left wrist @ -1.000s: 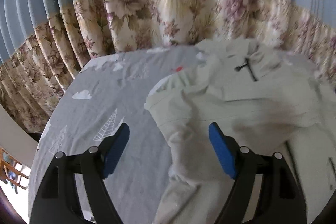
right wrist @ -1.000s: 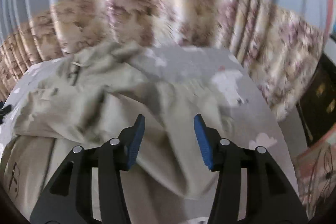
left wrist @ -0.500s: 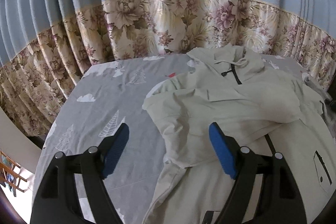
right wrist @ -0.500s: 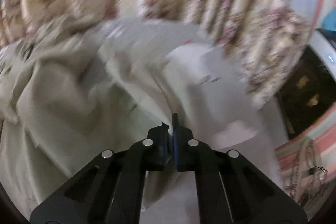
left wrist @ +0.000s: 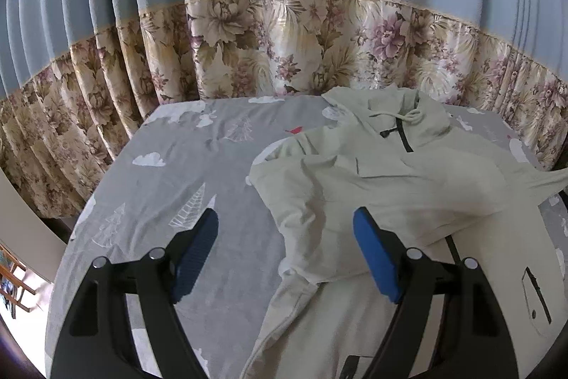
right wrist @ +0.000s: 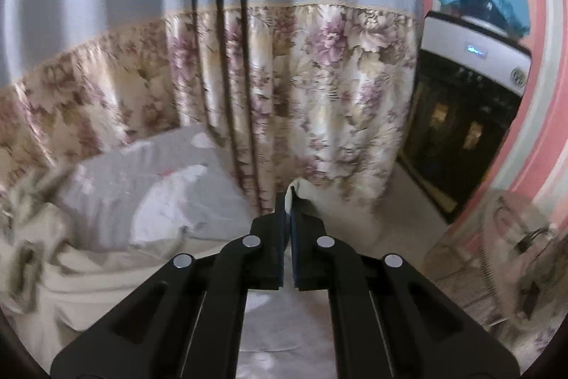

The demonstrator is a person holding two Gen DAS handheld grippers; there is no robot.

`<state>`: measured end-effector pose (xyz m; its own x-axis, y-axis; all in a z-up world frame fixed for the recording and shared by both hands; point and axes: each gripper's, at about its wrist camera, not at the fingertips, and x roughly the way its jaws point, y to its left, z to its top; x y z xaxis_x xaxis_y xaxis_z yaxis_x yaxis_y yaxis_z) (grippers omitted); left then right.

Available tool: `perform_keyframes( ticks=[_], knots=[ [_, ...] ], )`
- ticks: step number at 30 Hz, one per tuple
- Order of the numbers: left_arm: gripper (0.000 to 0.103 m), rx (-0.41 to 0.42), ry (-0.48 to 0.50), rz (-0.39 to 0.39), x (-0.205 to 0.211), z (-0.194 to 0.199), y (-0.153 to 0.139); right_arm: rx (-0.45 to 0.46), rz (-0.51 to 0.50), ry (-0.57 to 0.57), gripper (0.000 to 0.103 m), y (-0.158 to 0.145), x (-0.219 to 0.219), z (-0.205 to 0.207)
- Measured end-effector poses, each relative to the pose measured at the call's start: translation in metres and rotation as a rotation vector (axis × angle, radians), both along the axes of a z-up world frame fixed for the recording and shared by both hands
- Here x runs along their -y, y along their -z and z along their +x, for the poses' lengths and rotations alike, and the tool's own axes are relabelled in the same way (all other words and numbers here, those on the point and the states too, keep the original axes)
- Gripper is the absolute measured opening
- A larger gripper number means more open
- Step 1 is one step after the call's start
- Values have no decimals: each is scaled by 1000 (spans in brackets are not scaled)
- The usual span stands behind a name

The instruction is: Fold large clothes

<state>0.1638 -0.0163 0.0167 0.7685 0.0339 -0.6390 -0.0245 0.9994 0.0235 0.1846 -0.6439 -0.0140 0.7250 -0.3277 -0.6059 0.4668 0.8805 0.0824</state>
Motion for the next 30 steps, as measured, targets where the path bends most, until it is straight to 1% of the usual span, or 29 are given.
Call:
perform_keyframes(
  ticks=[4, 8, 9, 10, 12, 13, 14, 15, 16, 17, 18, 19, 21, 23, 25, 28, 30],
  knots=[
    [79, 5, 3, 0, 1, 1, -1, 69, 35, -40, 2, -22, -24, 10],
    [79, 19, -3, -12, -2, 2, -6, 180, 51, -145, 2, -65, -68, 20],
    [79, 23, -8, -21, -4, 2, -7, 219, 55, -203, 2, -80, -90, 23],
    [79, 25, -12, -28, -6, 2, -9, 243, 60, -256, 2, -90, -108, 26],
    [79, 32, -19, -40, -9, 2, -12, 277, 52, -399, 2, -108, -162, 35],
    [79, 35, -22, -43, -10, 2, -13, 282, 50, -469, 2, -112, -188, 39],
    [79, 36, -23, -46, -11, 2, -14, 278, 57, -575, 2, -112, -226, 44],
    [79, 37, -25, -53, -13, 2, -15, 268, 67, -642, 3, -109, -248, 47],
    [79, 38, -27, -58, -15, 2, -15, 233, 86, -746, 8, -100, -283, 53],
    [79, 36, -32, -61, -17, 2, -14, 164, 118, -863, 27, -84, -317, 59],
    [79, 31, -39, -61, -20, 2, -12, 107, 128, -933, 42, -70, -341, 61],
    [79, 27, -43, -63, -22, 2, -11, 74, 108, -971, 56, -58, -360, 59],
    [79, 17, -51, -65, -28, 1, -6, 49, 44, -1032, 56, -36, -388, 47],
    [79, 8, -57, -67, -33, 0, -2, 39, 79, -1045, 57, -28, -386, 43],
    [79, -7, -57, -78, -35, 2, 2, 53, 94, -1024, 60, -25, -372, 40],
    [79, -15, -47, -103, -32, 8, 5, 65, 88, -940, 65, -26, -342, 37],
    [79, -20, -26, -113, -20, 17, 7, 57, 99, -885, 67, -28, -320, 36]
  ],
)
